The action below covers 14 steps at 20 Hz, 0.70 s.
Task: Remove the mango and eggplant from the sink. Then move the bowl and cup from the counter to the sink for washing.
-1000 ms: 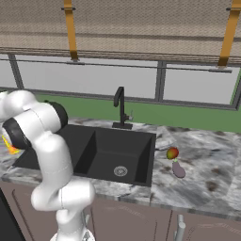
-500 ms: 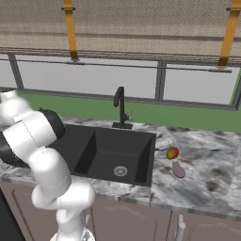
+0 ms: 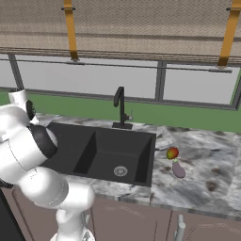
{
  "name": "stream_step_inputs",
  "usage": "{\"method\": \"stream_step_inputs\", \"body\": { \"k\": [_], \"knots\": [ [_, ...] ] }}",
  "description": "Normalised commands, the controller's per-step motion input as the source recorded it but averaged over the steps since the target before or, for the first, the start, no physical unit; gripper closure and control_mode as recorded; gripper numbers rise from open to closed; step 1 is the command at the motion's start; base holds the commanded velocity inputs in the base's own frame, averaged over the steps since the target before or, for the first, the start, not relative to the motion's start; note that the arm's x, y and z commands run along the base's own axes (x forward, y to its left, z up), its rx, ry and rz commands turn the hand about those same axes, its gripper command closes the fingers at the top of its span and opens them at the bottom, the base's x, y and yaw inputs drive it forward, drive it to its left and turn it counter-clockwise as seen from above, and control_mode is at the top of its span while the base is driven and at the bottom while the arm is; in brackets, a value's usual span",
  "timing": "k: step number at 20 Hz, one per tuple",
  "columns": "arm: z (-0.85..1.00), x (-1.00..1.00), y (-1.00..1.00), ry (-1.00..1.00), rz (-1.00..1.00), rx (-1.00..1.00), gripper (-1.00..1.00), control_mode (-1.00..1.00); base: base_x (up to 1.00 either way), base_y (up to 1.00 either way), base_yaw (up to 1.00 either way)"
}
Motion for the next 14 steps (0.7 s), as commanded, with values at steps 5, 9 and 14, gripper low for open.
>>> {"method": "stream_step_inputs", "body": {
  "k": [5,9,14],
  "knots": [
    [0.14,0.0,-0.48,-0.03,-0.1,0.0,1.0,-1.0,0.0,0.0,0.0],
    [0.13,0.0,-0.51,-0.01,-0.1,0.0,1.0,-1.0,0.0,0.0,0.0],
    [0.1,0.0,-0.53,-0.04,-0.07,0.0,1.0,-1.0,0.0,0.0,0.0]
  ]
}}
